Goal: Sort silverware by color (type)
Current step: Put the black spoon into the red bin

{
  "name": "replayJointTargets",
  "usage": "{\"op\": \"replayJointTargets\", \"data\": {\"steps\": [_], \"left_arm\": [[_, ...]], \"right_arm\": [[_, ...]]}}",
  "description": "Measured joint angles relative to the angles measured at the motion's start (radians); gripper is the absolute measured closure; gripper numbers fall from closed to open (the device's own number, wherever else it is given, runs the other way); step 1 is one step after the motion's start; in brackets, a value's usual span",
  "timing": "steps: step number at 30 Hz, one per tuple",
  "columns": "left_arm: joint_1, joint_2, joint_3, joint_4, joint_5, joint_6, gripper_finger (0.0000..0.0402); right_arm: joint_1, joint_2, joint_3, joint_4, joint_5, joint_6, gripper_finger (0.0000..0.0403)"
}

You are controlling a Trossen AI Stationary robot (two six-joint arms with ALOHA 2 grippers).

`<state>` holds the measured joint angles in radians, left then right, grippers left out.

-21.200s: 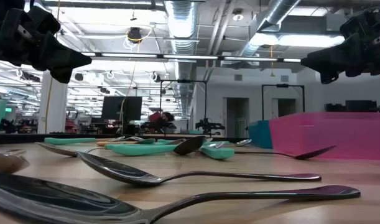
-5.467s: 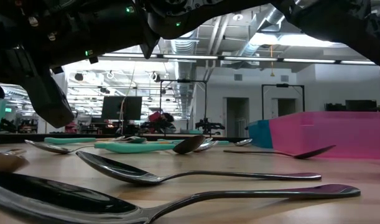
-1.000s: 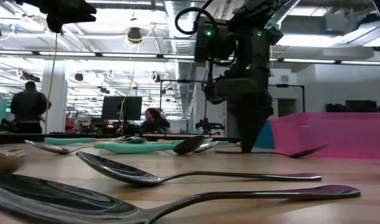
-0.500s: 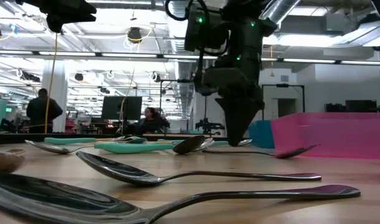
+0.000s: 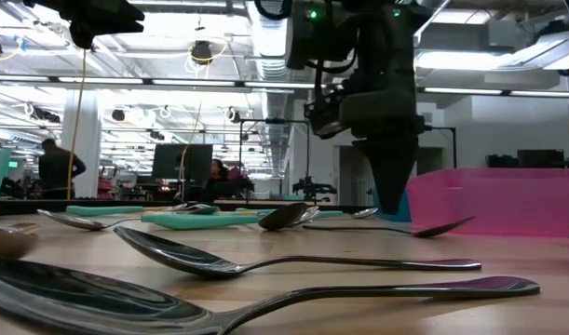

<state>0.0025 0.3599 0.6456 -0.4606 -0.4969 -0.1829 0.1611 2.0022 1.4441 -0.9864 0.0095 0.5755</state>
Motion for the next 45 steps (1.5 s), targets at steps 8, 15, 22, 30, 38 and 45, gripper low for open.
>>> {"op": "replayJointTargets", "data": {"steps": [8, 15, 22, 30, 38, 45], "left_arm": [[0.000, 0.000, 0.000, -0.001, 0.000, 0.000, 0.0278], [0.000, 0.000, 0.000, -0.002, 0.000, 0.000, 0.0278], [0.000, 0.000, 0.000, -0.008, 0.000, 0.000, 0.0278], [0.000, 0.000, 0.000, -0.042, 0.000, 0.000, 0.0278], [0.000, 0.000, 0.000, -0.043, -0.014, 0.001, 0.0278], [0.000, 0.000, 0.000, -0.043, -0.014, 0.000, 0.0278]], "right_arm": [[0.037, 0.000, -0.013, 0.005, 0.075, 0.012, 0.0220], [0.011, 0.000, -0.013, 0.009, 0.085, -0.006, 0.0208], [-0.014, -0.002, -0.030, 0.044, 0.020, -0.034, 0.0222], [-0.026, -0.009, -0.143, 0.149, -0.037, -0.002, 0.0211], [-0.028, -0.007, -0.153, 0.161, -0.050, 0.005, 0.0276], [-0.027, -0.005, -0.154, 0.165, -0.051, 0.030, 0.0383]]}}
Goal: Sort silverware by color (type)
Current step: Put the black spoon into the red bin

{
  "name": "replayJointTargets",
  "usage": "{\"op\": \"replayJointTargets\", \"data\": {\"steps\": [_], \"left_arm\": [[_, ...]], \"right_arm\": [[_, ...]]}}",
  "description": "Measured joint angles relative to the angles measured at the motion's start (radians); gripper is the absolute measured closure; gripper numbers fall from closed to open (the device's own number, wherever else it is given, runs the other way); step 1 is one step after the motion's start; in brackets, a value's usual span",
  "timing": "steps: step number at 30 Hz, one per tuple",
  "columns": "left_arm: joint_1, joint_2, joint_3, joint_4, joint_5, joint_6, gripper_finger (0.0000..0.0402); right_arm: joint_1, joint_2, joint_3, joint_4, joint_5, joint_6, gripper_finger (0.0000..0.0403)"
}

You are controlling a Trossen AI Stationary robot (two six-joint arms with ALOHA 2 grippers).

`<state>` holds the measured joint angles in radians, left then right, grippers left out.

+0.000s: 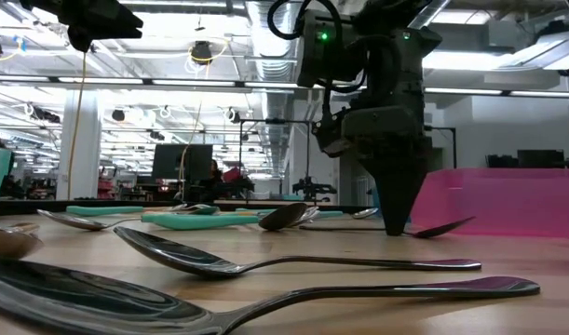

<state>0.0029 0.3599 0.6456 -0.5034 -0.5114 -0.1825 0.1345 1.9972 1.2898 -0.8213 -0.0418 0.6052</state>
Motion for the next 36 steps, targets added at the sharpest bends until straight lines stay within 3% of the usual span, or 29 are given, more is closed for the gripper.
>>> {"op": "replayJointTargets", "data": {"steps": [22, 36], "left_arm": [[0.000, 0.000, 0.000, -0.001, -0.001, 0.000, 0.0278], [0.000, 0.000, 0.000, -0.001, -0.001, 0.000, 0.0278]], "right_arm": [[0.023, 0.010, 0.133, -0.068, 0.021, 0.026, 0.0382], [-0.034, 0.006, 0.280, -0.252, 0.054, -0.126, 0.0382]]}}
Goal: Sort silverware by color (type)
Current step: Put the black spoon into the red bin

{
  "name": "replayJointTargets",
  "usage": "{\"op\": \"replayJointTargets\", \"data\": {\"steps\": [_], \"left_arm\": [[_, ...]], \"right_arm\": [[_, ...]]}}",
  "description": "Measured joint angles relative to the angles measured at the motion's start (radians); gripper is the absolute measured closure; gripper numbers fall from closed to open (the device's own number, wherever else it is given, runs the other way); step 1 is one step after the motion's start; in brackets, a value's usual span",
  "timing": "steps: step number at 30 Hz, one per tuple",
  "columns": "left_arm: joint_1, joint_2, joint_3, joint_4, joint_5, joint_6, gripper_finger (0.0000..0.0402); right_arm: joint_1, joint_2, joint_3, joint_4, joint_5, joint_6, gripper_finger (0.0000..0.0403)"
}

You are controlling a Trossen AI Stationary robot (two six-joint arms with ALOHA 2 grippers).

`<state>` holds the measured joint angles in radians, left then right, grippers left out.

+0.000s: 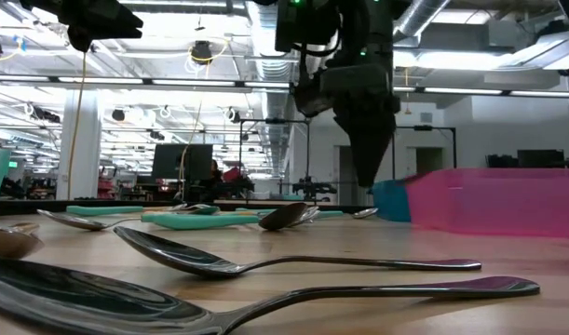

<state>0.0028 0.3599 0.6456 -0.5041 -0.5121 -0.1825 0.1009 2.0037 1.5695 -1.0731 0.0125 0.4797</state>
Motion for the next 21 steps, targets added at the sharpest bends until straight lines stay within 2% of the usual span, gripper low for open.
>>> {"op": "replayJointTargets", "data": {"steps": [5, 9, 21], "left_arm": [[0.000, 0.000, 0.000, 0.000, 0.000, 0.000, 0.0278], [0.000, 0.000, 0.000, 0.000, 0.000, 0.000, 0.0278], [0.000, 0.000, 0.000, 0.000, 0.000, 0.006, 0.0278]], "right_arm": [[-0.032, -0.003, 0.087, -0.115, 0.035, -0.080, 0.0382], [-0.062, -0.064, 0.094, -0.165, 0.060, -0.113, 0.0382], [-0.161, -0.402, 0.065, -0.299, 0.175, 0.001, 0.0382]]}}
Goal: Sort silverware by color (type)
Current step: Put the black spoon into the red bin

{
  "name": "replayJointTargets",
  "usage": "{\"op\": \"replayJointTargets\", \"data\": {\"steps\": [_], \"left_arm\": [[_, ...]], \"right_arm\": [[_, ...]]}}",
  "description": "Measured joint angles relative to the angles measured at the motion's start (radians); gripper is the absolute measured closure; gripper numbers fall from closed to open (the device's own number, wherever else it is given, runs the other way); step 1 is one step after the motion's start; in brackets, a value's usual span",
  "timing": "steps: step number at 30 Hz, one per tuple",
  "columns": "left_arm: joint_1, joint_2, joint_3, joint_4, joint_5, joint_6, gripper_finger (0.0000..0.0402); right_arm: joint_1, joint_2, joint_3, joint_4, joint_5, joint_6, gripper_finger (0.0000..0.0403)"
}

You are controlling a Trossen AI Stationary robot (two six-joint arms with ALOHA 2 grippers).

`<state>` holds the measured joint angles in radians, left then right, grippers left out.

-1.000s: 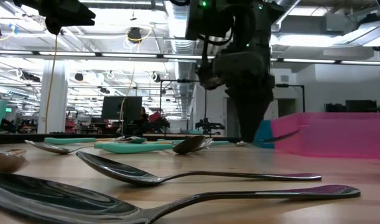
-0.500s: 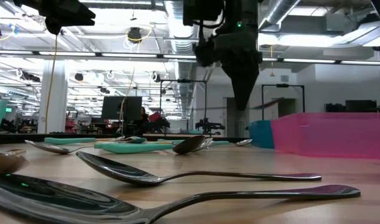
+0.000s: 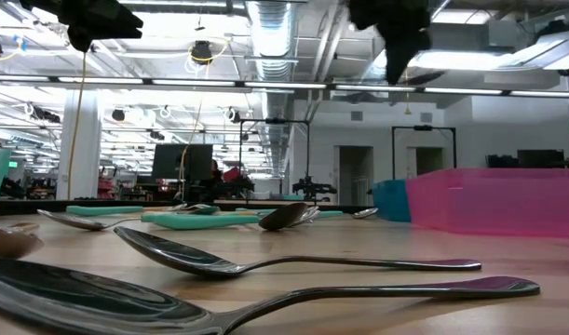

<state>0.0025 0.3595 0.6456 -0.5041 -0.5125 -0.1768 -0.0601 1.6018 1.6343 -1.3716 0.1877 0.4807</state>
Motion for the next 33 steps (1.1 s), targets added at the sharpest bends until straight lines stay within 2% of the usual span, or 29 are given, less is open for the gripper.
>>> {"op": "replayJointTargets", "data": {"steps": [8, 14, 22, 33], "left_arm": [[0.000, 0.000, 0.000, 0.000, 0.000, 0.000, 0.0278], [0.000, 0.000, 0.000, 0.000, 0.000, 0.000, 0.0278], [0.000, 0.000, 0.000, 0.000, 0.007, -0.017, 0.0278], [0.000, 0.000, 0.000, 0.000, 0.010, -0.029, 0.0278]], "right_arm": [[-0.044, -0.263, -0.229, -0.019, 0.027, 0.223, 0.0381], [-0.005, -0.383, -0.399, 0.006, 0.029, 0.393, 0.0381], [0.083, -0.410, -0.601, 0.089, 0.018, 0.535, 0.0381], [0.150, -0.411, -0.831, 0.321, -0.036, 0.541, 0.0381]]}}
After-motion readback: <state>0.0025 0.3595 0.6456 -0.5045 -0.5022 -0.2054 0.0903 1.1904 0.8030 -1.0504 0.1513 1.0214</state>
